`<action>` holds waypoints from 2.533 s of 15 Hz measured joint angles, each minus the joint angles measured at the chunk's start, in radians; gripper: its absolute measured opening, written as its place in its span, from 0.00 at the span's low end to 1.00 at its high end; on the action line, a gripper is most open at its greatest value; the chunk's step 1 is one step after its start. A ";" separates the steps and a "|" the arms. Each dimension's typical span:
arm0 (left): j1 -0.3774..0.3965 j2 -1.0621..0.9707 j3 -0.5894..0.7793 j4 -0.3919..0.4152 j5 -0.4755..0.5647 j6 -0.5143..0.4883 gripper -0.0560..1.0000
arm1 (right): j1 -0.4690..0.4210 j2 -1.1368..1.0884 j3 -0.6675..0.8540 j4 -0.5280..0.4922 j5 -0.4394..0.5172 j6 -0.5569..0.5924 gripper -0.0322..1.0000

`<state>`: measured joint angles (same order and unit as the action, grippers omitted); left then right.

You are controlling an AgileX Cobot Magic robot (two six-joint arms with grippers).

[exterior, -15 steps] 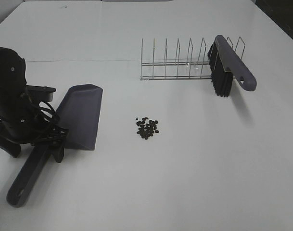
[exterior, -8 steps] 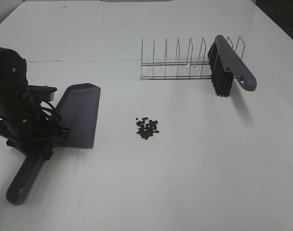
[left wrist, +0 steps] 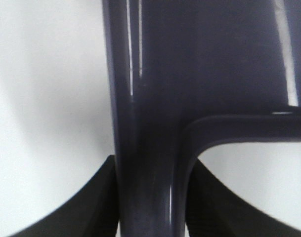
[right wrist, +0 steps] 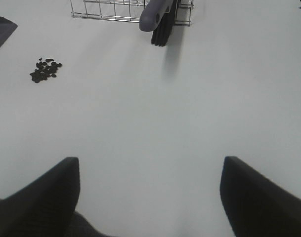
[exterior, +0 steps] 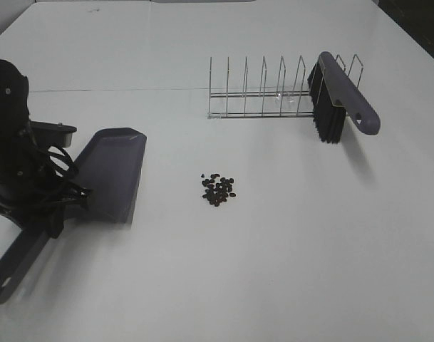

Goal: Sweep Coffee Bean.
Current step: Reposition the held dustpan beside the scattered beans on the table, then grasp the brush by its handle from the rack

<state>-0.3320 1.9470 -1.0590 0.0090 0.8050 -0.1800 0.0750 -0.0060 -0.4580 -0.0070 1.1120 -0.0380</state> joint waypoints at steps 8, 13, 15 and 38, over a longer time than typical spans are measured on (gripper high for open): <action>0.000 -0.250 0.148 -0.001 0.010 0.001 0.35 | 0.000 0.000 0.000 -0.002 0.000 0.000 0.66; 0.000 -0.265 0.260 -0.009 -0.071 0.001 0.35 | 0.000 0.262 -0.149 -0.054 0.027 0.038 0.75; 0.000 -0.279 0.260 -0.009 -0.091 0.003 0.35 | 0.000 0.538 -0.303 -0.054 0.106 0.078 0.83; 0.000 -0.280 0.260 -0.023 -0.092 0.003 0.35 | 0.000 2.498 -1.832 -0.004 0.106 0.087 0.78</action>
<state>-0.3320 1.6670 -0.7990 -0.0140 0.7130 -0.1770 0.0750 2.4920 -2.2900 -0.0110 1.2180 0.0490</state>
